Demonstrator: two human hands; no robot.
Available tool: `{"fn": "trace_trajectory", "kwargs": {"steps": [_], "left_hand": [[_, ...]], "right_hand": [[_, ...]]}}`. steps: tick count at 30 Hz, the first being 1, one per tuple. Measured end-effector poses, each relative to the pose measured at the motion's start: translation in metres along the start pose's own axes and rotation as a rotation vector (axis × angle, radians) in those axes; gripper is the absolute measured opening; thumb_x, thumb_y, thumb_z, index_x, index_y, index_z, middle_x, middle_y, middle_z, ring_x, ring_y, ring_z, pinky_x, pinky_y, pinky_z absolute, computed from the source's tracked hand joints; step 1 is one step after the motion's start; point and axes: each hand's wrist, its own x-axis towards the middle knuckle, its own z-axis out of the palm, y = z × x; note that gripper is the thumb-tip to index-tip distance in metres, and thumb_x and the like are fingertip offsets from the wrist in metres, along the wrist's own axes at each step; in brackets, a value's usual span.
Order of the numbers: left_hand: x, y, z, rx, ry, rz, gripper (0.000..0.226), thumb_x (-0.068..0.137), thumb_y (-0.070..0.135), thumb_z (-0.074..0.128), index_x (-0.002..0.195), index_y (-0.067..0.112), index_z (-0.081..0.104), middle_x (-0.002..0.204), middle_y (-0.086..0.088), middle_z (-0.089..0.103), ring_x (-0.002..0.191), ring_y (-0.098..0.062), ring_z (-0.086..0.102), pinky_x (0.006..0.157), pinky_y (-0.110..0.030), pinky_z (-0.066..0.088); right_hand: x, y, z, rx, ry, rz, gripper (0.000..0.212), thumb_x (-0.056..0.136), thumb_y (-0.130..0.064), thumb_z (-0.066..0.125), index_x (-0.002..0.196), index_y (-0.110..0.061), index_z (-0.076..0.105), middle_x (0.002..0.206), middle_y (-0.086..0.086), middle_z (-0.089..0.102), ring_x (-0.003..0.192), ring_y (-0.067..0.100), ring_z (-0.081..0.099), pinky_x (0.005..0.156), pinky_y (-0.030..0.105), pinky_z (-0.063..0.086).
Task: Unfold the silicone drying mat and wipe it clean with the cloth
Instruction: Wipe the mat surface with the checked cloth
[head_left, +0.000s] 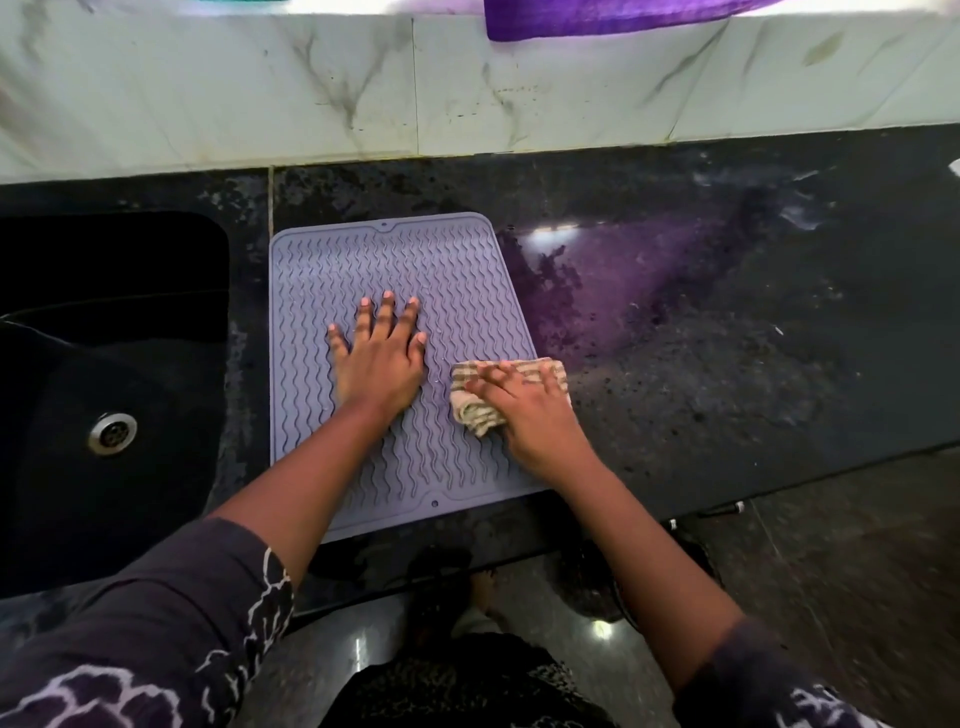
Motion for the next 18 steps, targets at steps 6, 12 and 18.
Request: {"fn": "trace_trajectory", "kwargs": {"steps": [6,12,18], "left_hand": [[0.000,0.000,0.000,-0.007,-0.002,-0.004,0.053,0.099,0.046,0.015,0.150,0.036,0.006,0.161,0.003,0.003,0.148,-0.023,-0.003,0.114,-0.057,-0.005],[0.000,0.000,0.000,-0.001,-0.007,-0.005,0.053,0.099,0.047,0.015,0.150,0.036,0.005,0.161,0.003,0.003,0.148,-0.023,-0.003,0.114,-0.058,-0.005],[0.000,-0.001,0.001,0.000,0.006,-0.001,0.054,0.098,0.048,0.014,0.150,0.036,0.005,0.161,0.002,0.003,0.148,-0.023,-0.003,0.114,-0.058,-0.004]], "right_hand": [[-0.075,-0.005,0.024,-0.010,-0.025,-0.021,0.065,0.073,-0.014,0.020,0.133,-0.020,0.046,0.143,0.004,0.045,0.135,0.023,0.036,0.109,0.052,0.009],[-0.077,0.000,0.001,0.016,-0.002,-0.042,0.048,0.081,-0.008,0.050,0.128,-0.018,0.051,0.120,0.006,0.065,0.107,0.022,0.061,0.105,0.047,0.032],[-0.010,0.012,-0.018,-0.070,0.144,-0.013,0.047,0.086,-0.004,0.053,0.132,-0.015,0.047,0.133,0.010,0.055,0.123,0.026,0.050,0.108,0.050,0.025]]}}
